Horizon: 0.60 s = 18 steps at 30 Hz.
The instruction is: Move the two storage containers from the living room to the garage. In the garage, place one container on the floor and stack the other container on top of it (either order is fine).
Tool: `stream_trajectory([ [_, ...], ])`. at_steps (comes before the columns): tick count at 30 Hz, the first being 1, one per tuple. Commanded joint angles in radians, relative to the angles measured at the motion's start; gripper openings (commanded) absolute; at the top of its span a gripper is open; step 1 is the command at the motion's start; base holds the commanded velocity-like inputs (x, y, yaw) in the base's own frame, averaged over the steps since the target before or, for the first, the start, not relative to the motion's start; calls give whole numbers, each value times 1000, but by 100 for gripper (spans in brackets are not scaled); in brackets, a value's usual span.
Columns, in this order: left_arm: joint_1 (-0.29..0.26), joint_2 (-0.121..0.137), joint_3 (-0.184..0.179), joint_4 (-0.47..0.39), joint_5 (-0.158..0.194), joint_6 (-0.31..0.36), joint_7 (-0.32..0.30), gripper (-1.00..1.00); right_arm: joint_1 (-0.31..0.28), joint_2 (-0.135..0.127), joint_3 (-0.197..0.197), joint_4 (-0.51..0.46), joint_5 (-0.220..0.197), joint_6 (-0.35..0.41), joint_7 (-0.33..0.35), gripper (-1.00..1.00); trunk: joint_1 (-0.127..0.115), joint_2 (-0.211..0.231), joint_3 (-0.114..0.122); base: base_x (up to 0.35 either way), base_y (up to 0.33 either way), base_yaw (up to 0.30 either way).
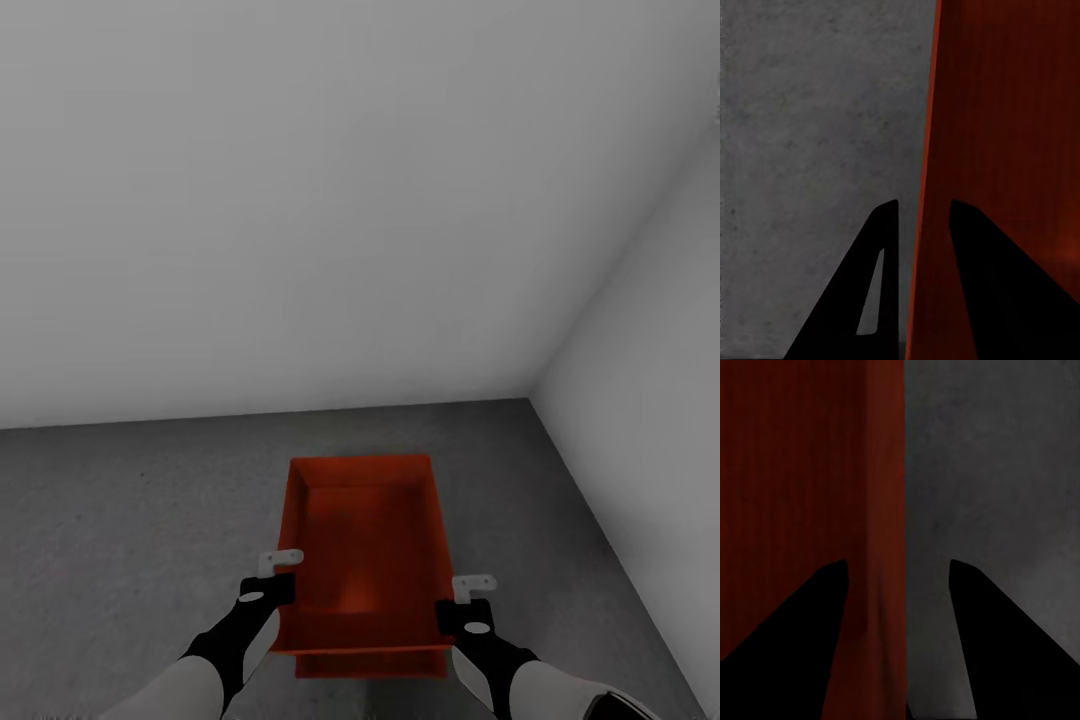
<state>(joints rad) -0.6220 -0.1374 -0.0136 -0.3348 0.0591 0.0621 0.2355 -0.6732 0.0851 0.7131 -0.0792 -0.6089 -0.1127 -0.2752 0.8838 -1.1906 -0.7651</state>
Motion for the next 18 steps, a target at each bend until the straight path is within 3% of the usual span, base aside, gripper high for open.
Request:
stream_trajectory([
  [1, -1, 1, 22, -5, -2, 7, 12, -100, 0, -7, -43, 38, -8, -4, -10, -100, -1, 0, -1, -215, 47, 0],
  [18, -1, 1, 21, -4, -2, 7, 15, -100, 0, -7, -43, 38, -8, -4, -10, -100, -1, 0, -1, -23, 5, 0],
])
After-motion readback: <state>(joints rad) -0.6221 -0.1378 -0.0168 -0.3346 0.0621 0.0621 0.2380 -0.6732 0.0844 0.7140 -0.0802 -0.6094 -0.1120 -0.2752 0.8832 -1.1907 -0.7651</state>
